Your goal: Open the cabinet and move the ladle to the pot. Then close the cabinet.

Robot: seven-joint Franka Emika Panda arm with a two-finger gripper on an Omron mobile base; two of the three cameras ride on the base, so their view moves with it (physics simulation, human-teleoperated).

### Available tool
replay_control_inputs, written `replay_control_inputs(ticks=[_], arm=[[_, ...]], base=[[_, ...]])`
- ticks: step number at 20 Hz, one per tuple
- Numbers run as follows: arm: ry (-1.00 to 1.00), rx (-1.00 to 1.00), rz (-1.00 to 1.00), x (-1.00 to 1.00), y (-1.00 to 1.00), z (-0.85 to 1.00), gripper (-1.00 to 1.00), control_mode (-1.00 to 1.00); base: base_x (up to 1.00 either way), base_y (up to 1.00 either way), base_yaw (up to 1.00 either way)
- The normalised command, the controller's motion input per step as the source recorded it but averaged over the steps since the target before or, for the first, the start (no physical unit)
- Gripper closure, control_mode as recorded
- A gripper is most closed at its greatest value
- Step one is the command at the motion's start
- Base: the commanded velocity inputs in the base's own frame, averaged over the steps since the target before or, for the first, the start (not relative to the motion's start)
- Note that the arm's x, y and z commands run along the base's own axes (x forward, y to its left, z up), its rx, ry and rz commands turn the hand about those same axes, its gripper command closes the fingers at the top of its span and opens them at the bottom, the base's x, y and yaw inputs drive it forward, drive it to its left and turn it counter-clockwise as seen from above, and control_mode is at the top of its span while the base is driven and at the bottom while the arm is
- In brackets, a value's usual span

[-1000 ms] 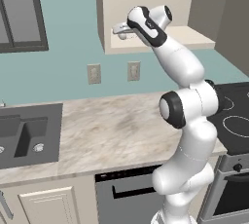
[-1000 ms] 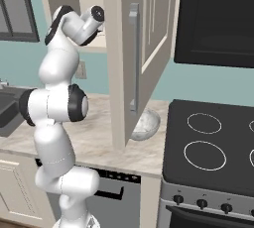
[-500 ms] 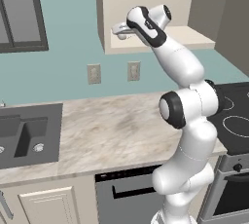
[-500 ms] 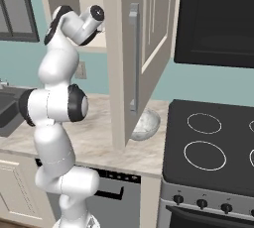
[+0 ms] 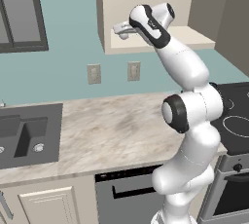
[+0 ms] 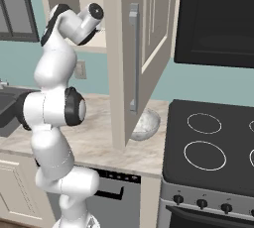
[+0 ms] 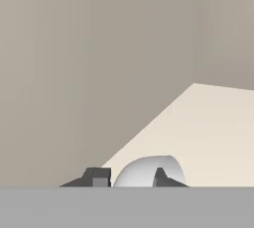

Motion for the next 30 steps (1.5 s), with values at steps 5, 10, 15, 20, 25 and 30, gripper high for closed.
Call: replay_control_inputs(ticks=[5,10,15,20,25,30], arm=[[-0.15,0.0,0.0,-0.79,0.0,0.0,1.0,-1.0],[-0.15,0.0,0.0,-0.98,0.0,0.0,1.0,-1.0],[-0.07,0.0,-0.02,-1.0,0.0,0.25,1.0,-1.0],[0.0,0.0,-0.07,-1.0,0.0,0.72,1.0,-1.0],[0.05,-0.03,-0.09,-1.0,0.0,0.76,1.0,-1.0],[0.15,-0.09,-0.12,-1.0,0.0,0.41,1.0,-1.0]], base=[[0.0,0.0,0.0],[0.0,0.0,0.0],[0.0,0.0,0.0],[0.0,0.0,0.0],[0.0,0.0,0.0],[0.0,0.0,0.0]])
